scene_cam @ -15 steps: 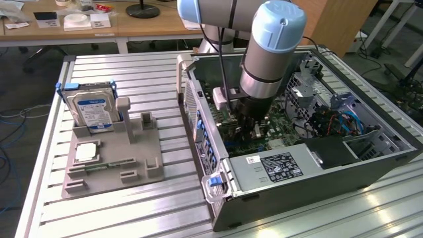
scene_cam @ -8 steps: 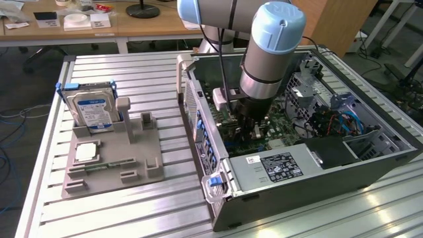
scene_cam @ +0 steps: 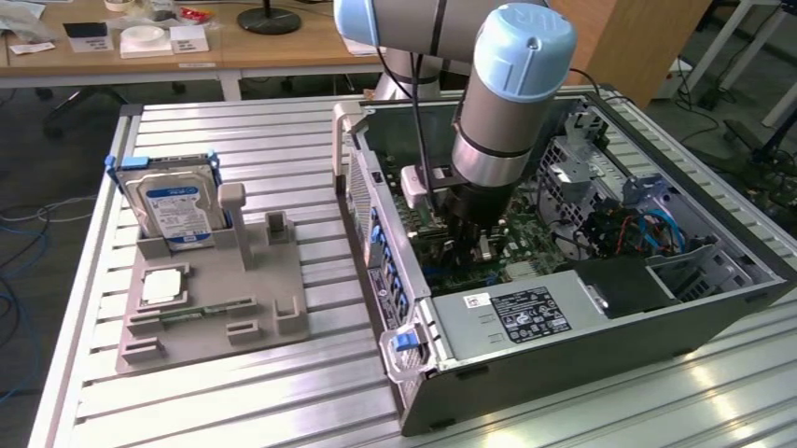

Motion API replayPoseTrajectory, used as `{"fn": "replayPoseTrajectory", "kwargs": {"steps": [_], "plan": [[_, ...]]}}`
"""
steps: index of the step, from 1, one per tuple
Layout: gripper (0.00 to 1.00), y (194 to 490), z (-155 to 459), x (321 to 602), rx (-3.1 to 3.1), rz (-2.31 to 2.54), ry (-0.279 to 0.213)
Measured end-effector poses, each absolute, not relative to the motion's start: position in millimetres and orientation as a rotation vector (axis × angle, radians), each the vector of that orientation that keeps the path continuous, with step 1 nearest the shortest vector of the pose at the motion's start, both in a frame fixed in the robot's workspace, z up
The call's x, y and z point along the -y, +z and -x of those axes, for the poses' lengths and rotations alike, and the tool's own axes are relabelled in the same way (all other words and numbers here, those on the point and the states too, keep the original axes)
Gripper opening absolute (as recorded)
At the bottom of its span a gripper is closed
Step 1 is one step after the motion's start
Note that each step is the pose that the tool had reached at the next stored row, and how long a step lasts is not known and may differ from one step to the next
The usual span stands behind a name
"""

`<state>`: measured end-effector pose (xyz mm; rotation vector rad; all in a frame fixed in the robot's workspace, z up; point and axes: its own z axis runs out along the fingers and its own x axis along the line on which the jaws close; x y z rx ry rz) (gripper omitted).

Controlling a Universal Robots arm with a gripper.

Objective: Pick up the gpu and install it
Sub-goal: 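Insert the gpu into the slot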

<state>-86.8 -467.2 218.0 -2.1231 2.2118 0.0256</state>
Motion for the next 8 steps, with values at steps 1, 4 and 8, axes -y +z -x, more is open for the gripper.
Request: {"fn": "replayPoseTrajectory", "kwargs": {"steps": [1,4,8], "plan": [[0.28,217.9,86.8,467.2,-2.212,2.123,0.026],[0.28,217.5,86.8,467.2,-2.212,2.123,0.026],[0.28,216.8,86.8,467.1,-2.212,2.123,0.025]]}}
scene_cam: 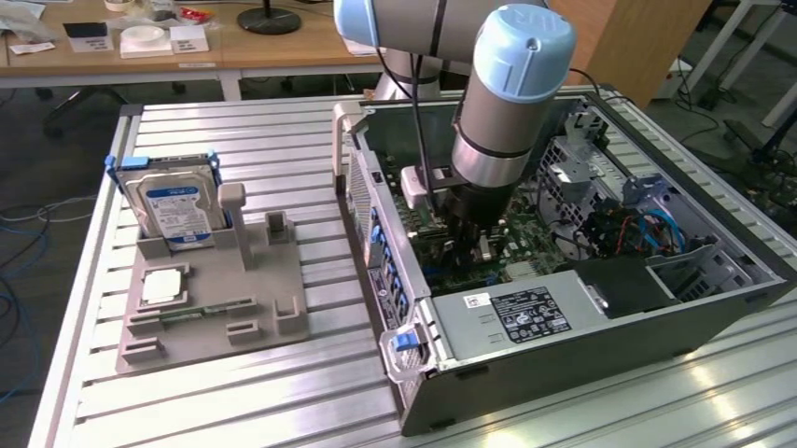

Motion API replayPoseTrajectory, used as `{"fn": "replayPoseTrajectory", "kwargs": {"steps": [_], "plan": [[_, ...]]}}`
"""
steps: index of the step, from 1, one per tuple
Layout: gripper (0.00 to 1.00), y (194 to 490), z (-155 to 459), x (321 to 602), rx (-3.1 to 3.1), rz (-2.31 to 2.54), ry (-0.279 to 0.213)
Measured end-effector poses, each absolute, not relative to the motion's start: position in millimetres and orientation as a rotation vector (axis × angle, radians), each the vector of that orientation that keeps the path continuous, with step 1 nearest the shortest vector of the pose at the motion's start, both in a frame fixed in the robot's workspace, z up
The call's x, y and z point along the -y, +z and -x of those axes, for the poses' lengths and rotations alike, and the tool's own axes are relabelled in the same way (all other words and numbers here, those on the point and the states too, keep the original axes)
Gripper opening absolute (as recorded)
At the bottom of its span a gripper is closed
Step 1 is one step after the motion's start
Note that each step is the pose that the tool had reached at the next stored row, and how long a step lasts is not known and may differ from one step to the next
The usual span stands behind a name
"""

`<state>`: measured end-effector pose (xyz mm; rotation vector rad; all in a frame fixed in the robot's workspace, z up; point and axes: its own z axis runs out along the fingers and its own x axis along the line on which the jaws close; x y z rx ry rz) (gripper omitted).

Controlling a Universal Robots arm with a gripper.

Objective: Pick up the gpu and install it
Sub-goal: 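Insert the gpu into the slot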

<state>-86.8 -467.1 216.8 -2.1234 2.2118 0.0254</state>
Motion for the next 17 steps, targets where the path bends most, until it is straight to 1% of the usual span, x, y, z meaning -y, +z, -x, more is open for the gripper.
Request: {"fn": "replayPoseTrajectory", "kwargs": {"steps": [17], "plan": [[0.28,210.1,87.3,466.6,-2.212,2.123,0.026]]}}
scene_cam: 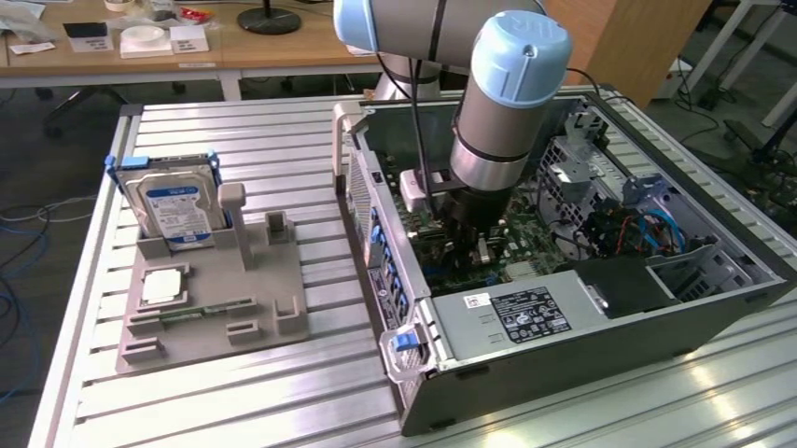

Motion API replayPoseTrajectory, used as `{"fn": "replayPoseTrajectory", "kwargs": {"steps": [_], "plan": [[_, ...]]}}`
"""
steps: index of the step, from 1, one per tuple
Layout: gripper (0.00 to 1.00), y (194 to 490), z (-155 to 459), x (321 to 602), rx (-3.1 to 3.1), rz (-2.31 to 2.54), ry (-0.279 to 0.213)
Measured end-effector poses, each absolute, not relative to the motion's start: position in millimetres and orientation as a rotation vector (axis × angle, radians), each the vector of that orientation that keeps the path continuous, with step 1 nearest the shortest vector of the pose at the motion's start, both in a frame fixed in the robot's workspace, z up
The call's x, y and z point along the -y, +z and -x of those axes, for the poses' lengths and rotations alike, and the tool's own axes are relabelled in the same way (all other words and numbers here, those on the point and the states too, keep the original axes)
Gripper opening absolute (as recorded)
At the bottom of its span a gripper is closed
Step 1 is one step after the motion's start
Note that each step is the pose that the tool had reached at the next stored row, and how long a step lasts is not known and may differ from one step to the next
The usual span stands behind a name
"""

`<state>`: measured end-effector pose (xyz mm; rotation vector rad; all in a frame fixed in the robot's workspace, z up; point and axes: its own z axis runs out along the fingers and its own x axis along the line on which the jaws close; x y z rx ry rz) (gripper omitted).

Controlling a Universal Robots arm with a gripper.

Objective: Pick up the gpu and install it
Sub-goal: 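Insert the gpu into the slot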

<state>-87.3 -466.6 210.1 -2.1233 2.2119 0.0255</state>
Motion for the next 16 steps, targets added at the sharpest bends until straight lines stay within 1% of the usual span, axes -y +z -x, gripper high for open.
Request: {"fn": "replayPoseTrajectory", "kwargs": {"steps": [4,5,9,16], "plan": [[0.29,208.4,87.2,465.9,-2.209,2.119,0.029],[0.33,208.7,87.2,466.0,-2.21,2.12,0.027],[0.33,212.7,87.2,466.6,-2.211,2.124,0.025],[0.33,234.5,87.2,466.6,-2.205,2.121,0.016]]}}
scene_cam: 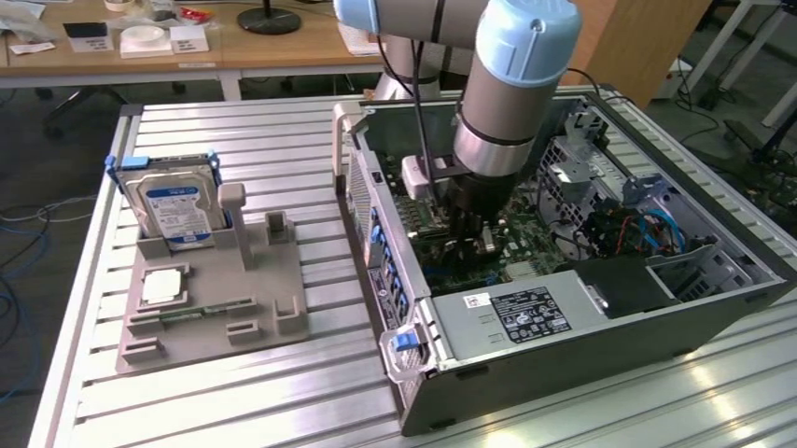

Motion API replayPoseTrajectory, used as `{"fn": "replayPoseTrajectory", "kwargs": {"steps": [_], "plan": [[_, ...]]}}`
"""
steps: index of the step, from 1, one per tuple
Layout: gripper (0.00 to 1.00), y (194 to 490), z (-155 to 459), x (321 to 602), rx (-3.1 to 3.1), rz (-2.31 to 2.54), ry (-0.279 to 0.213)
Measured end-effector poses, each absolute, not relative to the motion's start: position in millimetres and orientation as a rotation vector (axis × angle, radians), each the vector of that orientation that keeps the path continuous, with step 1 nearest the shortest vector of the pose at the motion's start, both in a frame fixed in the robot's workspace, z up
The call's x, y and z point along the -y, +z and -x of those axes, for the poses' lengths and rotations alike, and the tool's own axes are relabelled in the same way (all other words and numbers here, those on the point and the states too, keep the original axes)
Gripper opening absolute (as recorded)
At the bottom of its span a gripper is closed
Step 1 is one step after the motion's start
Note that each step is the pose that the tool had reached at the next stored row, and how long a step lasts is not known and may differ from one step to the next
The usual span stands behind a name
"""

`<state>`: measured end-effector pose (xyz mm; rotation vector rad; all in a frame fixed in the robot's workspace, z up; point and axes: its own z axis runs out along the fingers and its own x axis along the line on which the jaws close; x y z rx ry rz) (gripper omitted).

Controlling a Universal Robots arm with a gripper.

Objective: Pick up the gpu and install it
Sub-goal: 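Insert the gpu into the slot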

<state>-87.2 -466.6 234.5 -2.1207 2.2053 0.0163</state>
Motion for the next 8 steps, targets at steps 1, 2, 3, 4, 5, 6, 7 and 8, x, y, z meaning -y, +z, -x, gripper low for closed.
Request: {"fn": "replayPoseTrajectory", "kwargs": {"steps": [1,2,3,4,5,6,7,8], "plan": [[0.33,238.0,87.3,466.6,-2.205,2.12,0.015],[0.33,241.6,87.2,466.6,-2.204,2.12,0.014],[0.33,245.3,87.2,466.6,-2.203,2.119,0.012],[0.33,249.4,87.2,466.5,-2.202,2.119,0.011],[0.33,253.1,87.2,466.6,-2.201,2.118,0.01],[0.33,256.8,87.2,466.6,-2.201,2.118,0.008],[0.33,260.4,87.3,466.6,-2.2,2.117,0.007],[0.33,263.9,87.3,466.5,-2.199,2.117,0.006]]}}
